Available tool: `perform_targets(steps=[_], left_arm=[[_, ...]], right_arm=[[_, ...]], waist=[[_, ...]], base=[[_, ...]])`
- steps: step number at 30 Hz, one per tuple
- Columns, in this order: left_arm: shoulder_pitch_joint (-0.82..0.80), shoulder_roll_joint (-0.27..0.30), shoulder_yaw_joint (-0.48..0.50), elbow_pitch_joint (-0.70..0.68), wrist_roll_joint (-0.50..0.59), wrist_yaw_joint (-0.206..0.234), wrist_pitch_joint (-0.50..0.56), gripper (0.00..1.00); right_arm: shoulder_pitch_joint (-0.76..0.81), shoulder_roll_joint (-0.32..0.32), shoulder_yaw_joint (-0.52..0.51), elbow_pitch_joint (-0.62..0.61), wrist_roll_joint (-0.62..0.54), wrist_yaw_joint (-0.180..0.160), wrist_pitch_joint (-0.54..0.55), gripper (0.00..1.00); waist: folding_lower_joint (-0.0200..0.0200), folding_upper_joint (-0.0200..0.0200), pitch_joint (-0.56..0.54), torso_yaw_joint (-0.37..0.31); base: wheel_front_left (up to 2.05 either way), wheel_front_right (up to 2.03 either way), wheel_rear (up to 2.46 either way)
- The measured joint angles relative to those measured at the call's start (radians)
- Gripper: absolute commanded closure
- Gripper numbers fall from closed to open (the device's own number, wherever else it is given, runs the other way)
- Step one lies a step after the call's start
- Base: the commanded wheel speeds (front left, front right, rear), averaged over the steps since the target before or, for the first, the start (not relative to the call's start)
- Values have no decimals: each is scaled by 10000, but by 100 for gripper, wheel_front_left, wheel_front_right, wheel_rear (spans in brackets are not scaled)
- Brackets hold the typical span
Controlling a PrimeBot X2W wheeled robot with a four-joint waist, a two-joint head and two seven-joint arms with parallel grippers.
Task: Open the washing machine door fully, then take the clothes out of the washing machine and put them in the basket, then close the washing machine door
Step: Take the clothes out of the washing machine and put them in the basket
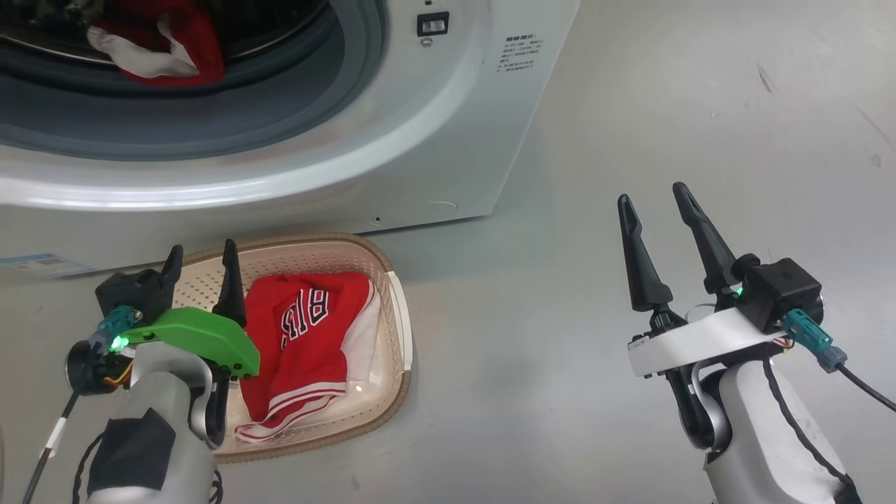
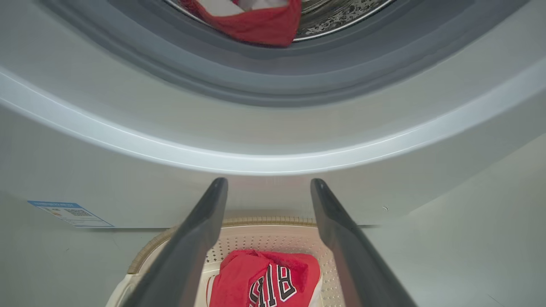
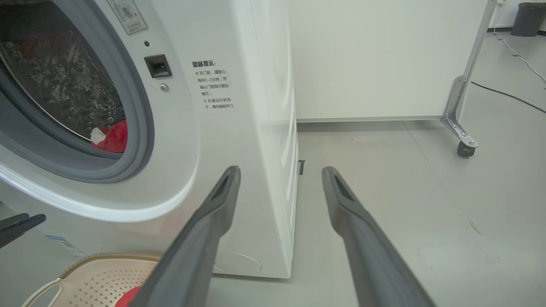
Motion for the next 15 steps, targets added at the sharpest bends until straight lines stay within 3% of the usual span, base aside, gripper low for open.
perform_targets(steps=[15], left_arm=[[965,-50,27,-3365,817,19,2,0]], right_arm=[[881,2,-418,209,-104,-6,0,0]], waist=[[0,0,-1488,719]], base=[[0,0,0]])
